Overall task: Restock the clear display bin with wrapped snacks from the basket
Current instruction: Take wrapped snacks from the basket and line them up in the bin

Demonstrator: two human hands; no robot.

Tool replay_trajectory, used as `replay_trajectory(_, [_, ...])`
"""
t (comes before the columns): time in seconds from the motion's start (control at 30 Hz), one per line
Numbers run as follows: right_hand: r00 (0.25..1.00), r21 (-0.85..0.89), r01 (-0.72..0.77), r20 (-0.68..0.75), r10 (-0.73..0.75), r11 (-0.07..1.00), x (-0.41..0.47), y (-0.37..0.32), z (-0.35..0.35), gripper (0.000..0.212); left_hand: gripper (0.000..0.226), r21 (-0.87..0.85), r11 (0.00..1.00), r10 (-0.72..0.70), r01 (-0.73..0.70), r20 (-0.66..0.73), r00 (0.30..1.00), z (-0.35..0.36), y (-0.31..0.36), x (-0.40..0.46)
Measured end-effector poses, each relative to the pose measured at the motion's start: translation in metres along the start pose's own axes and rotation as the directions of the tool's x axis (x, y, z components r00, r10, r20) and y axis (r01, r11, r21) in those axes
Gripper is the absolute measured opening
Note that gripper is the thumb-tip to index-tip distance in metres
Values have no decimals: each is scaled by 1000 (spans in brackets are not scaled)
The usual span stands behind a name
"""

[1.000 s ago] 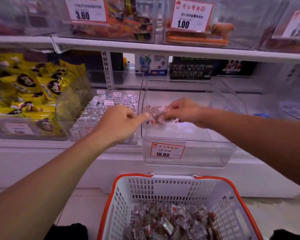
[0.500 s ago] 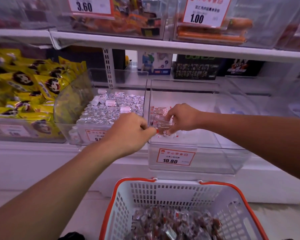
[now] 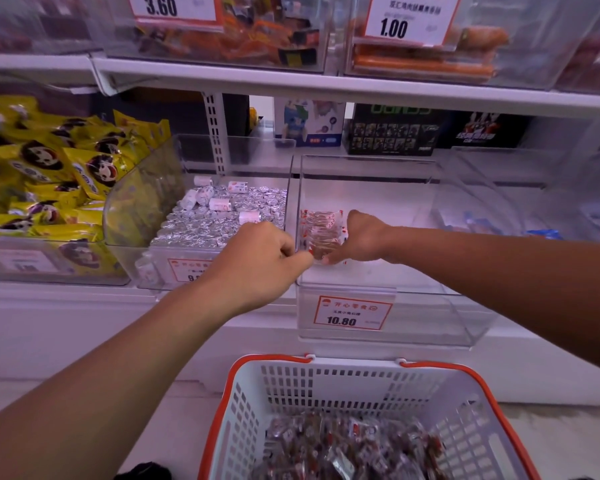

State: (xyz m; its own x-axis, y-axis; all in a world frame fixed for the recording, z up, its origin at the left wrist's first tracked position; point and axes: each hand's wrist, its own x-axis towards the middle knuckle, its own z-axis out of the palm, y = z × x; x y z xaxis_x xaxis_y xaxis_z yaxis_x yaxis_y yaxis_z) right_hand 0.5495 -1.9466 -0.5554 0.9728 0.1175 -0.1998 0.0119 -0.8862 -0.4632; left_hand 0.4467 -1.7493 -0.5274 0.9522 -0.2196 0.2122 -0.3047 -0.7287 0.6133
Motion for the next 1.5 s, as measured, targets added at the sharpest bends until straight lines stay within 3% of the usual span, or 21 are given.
replay_trajectory(0.17, [997,219,-71,37,65,973,9,-10,10,43,32,-20,1000,-15,15,6,1000,1,1,0])
replay_trajectory(0.33, [994,27,-80,75,78,996,10,-17,1,48,35,-30,999,-14,14,24,1000,0,3,-1])
replay_trajectory(0.43, [991,57,-114,83,109,992,8,-11,-12,65,40,-40,999,-17,19,40,999,1,5,-4])
replay_trajectory(0.53, [998,-18,-66,-16,66,998,-5,-13,-25,75,43,-7,1000,-14,14,4,1000,-4,7,-5])
replay_trajectory(0.6, [986,-164,70,-141,-93,984,-22,-17,-35,71,40,-23,998,-62,67,172,983,-15,3,-7])
replay_trajectory(0.67, [860,-292,290,-338,-382,911,-55,-19,-42,42,35,37,986,-156,161,526,836,-25,-5,-12])
replay_trajectory(0.7, [712,-367,407,-447,-542,837,-77,-17,-41,24,31,113,976,-213,185,658,723,-26,-10,-16])
replay_trajectory(0.77, [386,-484,604,-518,-764,633,-121,-7,-21,18,26,273,949,-312,155,761,569,-11,-17,-24])
replay_trajectory(0.8, [309,-469,693,-493,-813,548,-141,0,0,23,25,333,934,-350,133,763,543,6,-22,-29])
replay_trajectory(0.83, [318,-411,763,-433,-843,499,-158,10,26,25,24,375,920,-376,117,755,537,27,-26,-35])
replay_trajectory(0.87, [401,-333,797,-332,-854,504,-170,22,58,26,22,408,908,-393,98,745,539,51,-32,-44])
replay_trajectory(0.9, [547,-253,784,-150,-824,567,-178,36,92,23,22,439,896,-404,71,738,540,76,-39,-54])
replay_trajectory(0.93, [698,-195,712,100,-709,674,-185,52,126,19,24,473,880,-422,38,743,520,101,-48,-67])
replay_trajectory(0.97, [778,-187,599,368,-510,778,-190,71,158,26,27,515,857,-451,-8,759,470,123,-56,-82])
replay_trajectory(1.0, [763,-216,487,576,-293,846,-194,94,187,41,30,556,829,-488,-62,772,407,142,-66,-98])
replay_trajectory(1.07, [661,-295,372,750,-28,880,-203,143,225,52,46,593,799,-542,-103,783,305,175,-87,-128])
replay_trajectory(1.1, [648,-320,319,761,42,892,-209,164,235,49,54,586,808,-549,-60,786,286,189,-96,-142])
replay_trajectory(1.2, [708,-297,145,697,110,944,-220,207,252,51,57,524,834,-550,172,762,343,225,-113,-186])
replay_trajectory(1.3, [769,-157,26,635,80,987,-224,213,271,57,54,481,809,-581,338,741,336,258,-120,-221])
replay_trajectory(1.37, [816,16,-179,562,139,984,-222,208,288,73,56,413,791,-581,452,737,345,274,-119,-232])
replay_trajectory(1.5, [870,50,-189,472,144,981,-221,197,321,45,49,450,828,-561,336,687,462,285,-120,-231])
